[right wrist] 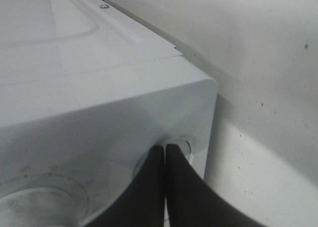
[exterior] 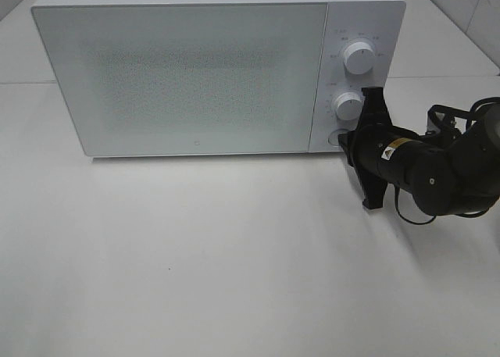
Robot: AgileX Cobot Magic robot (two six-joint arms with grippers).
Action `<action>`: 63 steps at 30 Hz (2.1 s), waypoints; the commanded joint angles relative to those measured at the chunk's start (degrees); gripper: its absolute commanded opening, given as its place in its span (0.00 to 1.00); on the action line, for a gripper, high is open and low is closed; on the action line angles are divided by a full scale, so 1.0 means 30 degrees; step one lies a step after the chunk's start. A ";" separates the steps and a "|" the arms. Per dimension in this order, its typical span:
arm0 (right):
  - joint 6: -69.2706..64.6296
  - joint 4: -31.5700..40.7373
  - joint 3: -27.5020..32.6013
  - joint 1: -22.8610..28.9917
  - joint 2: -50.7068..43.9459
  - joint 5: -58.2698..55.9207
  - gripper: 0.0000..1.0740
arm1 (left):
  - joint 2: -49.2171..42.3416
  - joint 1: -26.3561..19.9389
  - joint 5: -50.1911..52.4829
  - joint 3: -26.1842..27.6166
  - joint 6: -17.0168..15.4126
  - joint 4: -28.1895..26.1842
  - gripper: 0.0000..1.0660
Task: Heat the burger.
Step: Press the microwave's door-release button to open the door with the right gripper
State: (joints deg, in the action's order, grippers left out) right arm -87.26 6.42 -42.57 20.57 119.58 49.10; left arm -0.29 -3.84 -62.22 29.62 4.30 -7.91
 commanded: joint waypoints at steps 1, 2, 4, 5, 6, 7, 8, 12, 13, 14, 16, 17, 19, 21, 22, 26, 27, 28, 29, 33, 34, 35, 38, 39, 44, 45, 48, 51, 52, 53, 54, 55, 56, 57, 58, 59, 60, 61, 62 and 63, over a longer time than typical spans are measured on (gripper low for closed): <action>0.0267 0.0172 -0.0592 -0.0153 -0.0076 0.0840 0.00 | -0.0248 -0.0019 0.0306 -0.0057 -0.0076 -0.0115 0.96; 0.0382 0.0172 -0.0745 -0.0153 -0.0076 0.0955 0.00 | -0.0248 -0.0019 0.0306 -0.0057 -0.0076 -0.0115 0.96; 0.0821 0.0573 -0.0802 -0.0153 -0.0076 0.1337 0.00 | -0.0248 -0.0019 0.0306 -0.0057 -0.0076 -0.0115 0.96; 0.0821 0.0573 -0.0802 -0.0153 -0.0076 0.1337 0.00 | -0.0248 -0.0019 0.0306 -0.0057 -0.0076 -0.0115 0.96; 0.1146 0.0840 -0.0802 -0.0153 -0.0076 0.1623 0.00 | -0.0248 -0.0019 0.0306 -0.0057 -0.0076 -0.0115 0.96; 0.2044 0.1662 -0.0802 -0.0153 -0.0076 0.2597 0.00 | -0.0248 -0.0019 0.0306 -0.0057 -0.0076 -0.0115 0.96; 0.2044 0.1662 -0.0802 -0.0153 -0.0076 0.2597 0.00 | -0.0248 -0.0019 0.0306 -0.0057 -0.0076 -0.0115 0.96; 0.3151 0.2941 -0.1012 -0.0153 -0.0076 0.4374 0.00 | -0.0248 -0.0019 0.0306 -0.0057 -0.0076 -0.0115 0.96; 0.3189 0.3018 -0.1089 -0.0153 -0.0076 0.4526 0.00 | -0.0248 -0.0019 0.0306 -0.0057 -0.0076 -0.0115 0.96; 0.3189 0.3018 -0.1089 -0.0153 -0.0076 0.4526 0.00 | -0.0248 -0.0019 0.0306 -0.0057 -0.0076 -0.0115 0.96; 0.3247 0.3228 -0.1432 -0.0153 -0.0076 0.4927 0.00 | -0.0248 -0.0019 0.0306 -0.0057 -0.0076 -0.0115 0.96; 0.3247 0.3228 -0.1432 -0.0153 -0.0076 0.4927 0.00 | -0.0248 -0.0019 0.0306 -0.0057 -0.0076 -0.0115 0.96; 0.3285 0.3380 -0.1795 -0.0153 -0.0076 0.5309 0.00 | -0.0248 -0.0019 0.0306 -0.0057 -0.0076 -0.0115 0.96; 0.3782 0.4087 -0.2387 -0.0153 -0.0076 0.5768 0.00 | -0.0248 -0.0019 0.0306 -0.0057 -0.0076 -0.0115 0.96; 0.4125 0.4316 -0.2578 -0.0153 -0.0076 0.5978 0.00 | -0.0248 -0.0019 0.0306 -0.0057 -0.0076 -0.0115 0.96; 0.5118 0.4794 -0.3495 -0.0153 0.0191 0.6589 0.00 | -0.0248 -0.0019 0.0306 -0.0057 -0.0076 -0.0115 0.96; 0.5004 0.4775 -0.3877 -0.0153 0.0439 0.6665 0.00 | -0.0248 -0.0019 0.0306 -0.0057 -0.0076 -0.0115 0.96; 0.5004 0.4775 -0.3877 -0.0153 0.0439 0.6665 0.00 | -0.0248 -0.0019 0.0306 -0.0057 -0.0076 -0.0115 0.96; 0.4469 0.4622 -0.4354 -0.0153 0.0917 0.6895 0.00 | -0.0248 -0.0019 0.0306 -0.0057 -0.0076 -0.0115 0.96; 0.4240 0.4660 -0.4412 -0.0153 0.1127 0.7086 0.00 | -0.0248 -0.0019 0.0306 -0.0057 -0.0076 -0.0115 0.96; 0.4316 0.4641 -0.4412 -0.0153 0.1127 0.7086 0.00 | -0.0248 -0.0019 0.0306 -0.0057 -0.0076 -0.0115 0.96; 0.4297 0.4622 -0.4412 -0.0153 0.1127 0.7086 0.00 | -0.0248 -0.0019 0.0306 -0.0057 -0.0076 -0.0115 0.96; 0.4259 0.4622 -0.4412 -0.0153 0.1089 0.6971 0.00 | -0.0248 -0.0019 0.0306 -0.0057 -0.0076 -0.0115 0.96; 0.4049 0.4584 -0.4412 -0.0134 0.1070 0.6914 0.00 | -0.0248 -0.0019 0.0306 -0.0057 -0.0076 -0.0115 0.96; 0.3896 0.4584 -0.4412 -0.0095 0.1070 0.6914 0.00 | -0.0248 -0.0019 0.0306 -0.0057 -0.0076 -0.0115 0.96; 0.3820 0.4584 -0.4412 -0.0095 0.1070 0.6914 0.00 | -0.0248 -0.0019 0.0306 -0.0057 -0.0076 -0.0115 0.96; 0.3743 0.4412 -0.4412 -0.0095 0.1070 0.6742 0.00 | -0.0248 -0.0019 0.0306 -0.0057 -0.0076 -0.0115 0.96; 0.2998 0.3610 -0.4335 -0.0095 0.0955 0.4431 0.00 | -0.0248 -0.0019 0.0306 -0.0057 -0.0076 -0.0115 0.96; 0.2998 0.3610 -0.4335 -0.0095 0.0955 0.4431 0.00 | -0.0248 -0.0019 0.0306 -0.0057 -0.0076 -0.0115 0.96; 0.2426 0.3323 -0.4183 -0.0095 0.0859 0.3495 0.00 | -0.0248 -0.0019 0.0306 -0.0057 -0.0076 -0.0115 0.96; 0.2426 0.3323 -0.4183 -0.0095 0.0859 0.3495 0.00 | -0.0248 -0.0019 0.0306 -0.0057 -0.0076 -0.0115 0.96; 0.1490 0.2464 -0.3705 -0.0095 0.0573 0.1738 0.00 | -0.0248 -0.0019 0.0306 -0.0057 -0.0076 -0.0115 0.96; 0.1108 0.2063 -0.3476 -0.0095 0.0382 0.1070 0.00 | -0.0248 -0.0019 0.0306 -0.0057 -0.0076 -0.0115 0.96; 0.1108 0.2063 -0.3476 -0.0095 0.0382 0.1070 0.00 | -0.0248 -0.0019 0.0306 -0.0057 -0.0076 -0.0115 0.96; 0.0821 0.1299 -0.2960 -0.0095 0.0038 0.0267 0.00 | -0.0248 -0.0019 0.0306 -0.0057 -0.0076 -0.0115 0.96; 0.0802 0.0611 -0.2426 -0.0095 -0.0420 -0.0592 0.00 | -0.0248 -0.0019 0.0306 -0.0057 -0.0076 -0.0115 0.96; 0.0802 0.0611 -0.2426 -0.0095 -0.0420 -0.0592 0.00 | -0.0248 -0.0019 0.0306 -0.0057 -0.0076 -0.0115 0.96; 0.0821 0.0286 -0.2158 -0.0095 -0.0707 -0.1108 0.00 | -0.0248 -0.0019 0.0306 -0.0057 -0.0076 -0.0115 0.96; 0.0821 -0.0248 -0.1662 -0.0095 -0.1241 -0.2063 0.00 | -0.0248 -0.0019 0.0306 -0.0057 -0.0076 -0.0115 0.96; 0.0821 -0.0248 -0.1662 -0.0095 -0.1241 -0.2063 0.00 | -0.0248 -0.0019 0.0306 -0.0057 -0.0076 -0.0115 0.96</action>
State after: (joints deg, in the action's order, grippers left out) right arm -84.45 7.73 -47.21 20.91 118.37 39.48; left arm -0.34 -3.84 -62.22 29.62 4.30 -7.96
